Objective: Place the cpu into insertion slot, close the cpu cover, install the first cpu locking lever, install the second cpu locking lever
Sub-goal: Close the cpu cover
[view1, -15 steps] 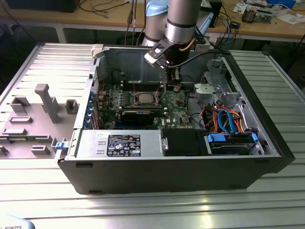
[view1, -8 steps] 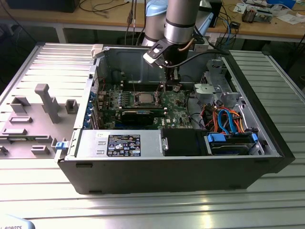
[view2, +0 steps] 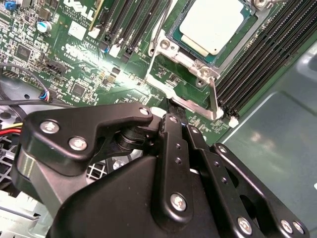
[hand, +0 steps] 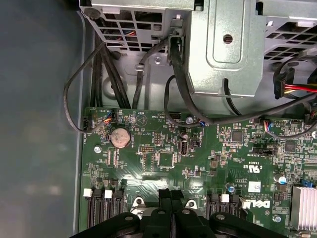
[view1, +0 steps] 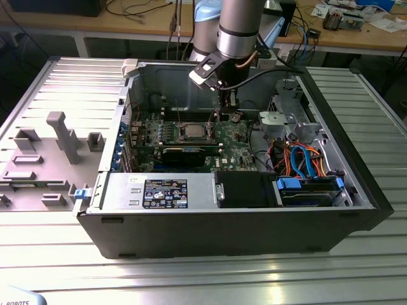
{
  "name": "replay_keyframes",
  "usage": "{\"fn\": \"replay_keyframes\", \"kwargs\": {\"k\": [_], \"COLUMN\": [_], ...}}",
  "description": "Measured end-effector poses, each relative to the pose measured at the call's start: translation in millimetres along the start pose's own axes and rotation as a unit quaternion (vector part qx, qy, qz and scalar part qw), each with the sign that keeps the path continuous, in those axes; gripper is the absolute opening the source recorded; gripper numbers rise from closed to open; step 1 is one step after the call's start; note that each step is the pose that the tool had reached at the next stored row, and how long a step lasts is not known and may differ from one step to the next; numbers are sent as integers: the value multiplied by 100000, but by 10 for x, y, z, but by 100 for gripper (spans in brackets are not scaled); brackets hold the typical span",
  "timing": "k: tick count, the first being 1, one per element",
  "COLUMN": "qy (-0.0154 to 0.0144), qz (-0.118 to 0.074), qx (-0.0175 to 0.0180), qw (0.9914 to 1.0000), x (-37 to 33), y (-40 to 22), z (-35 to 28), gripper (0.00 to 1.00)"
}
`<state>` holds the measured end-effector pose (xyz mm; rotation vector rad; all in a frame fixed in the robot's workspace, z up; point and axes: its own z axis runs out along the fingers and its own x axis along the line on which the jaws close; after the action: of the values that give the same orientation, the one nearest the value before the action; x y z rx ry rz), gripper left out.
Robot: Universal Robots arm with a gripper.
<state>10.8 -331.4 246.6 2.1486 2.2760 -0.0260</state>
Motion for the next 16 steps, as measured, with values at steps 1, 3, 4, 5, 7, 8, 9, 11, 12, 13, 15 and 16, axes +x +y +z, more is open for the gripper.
{"fn": "replay_keyframes", "kwargs": {"k": [1,3,4,5,7,8,9,11,12,13,15,16], "qy": [2,0,1,-1,-3,1,2,1,-2,1,0,1], "qz": [3,2,1,2,2,3,-1,1,-4,-2,1,4], "qx": [0,1,-1,2,0,0,0,1,-1,0,2,0], "qw": [100000,100000,100000,100000,100000,100000,100000,100000,100000,100000,100000,100000], "x": [0,1,1,1,2,2,2,3,3,3,3,3], "y": [-4,-12,-18,-22,-29,-33,-38,-46,-47,-49,-54,-56], "z": [0,0,0,0,0,0,0,0,0,0,0,0], "gripper": [11,11,11,11,11,11,11,11,11,11,11,11]}}
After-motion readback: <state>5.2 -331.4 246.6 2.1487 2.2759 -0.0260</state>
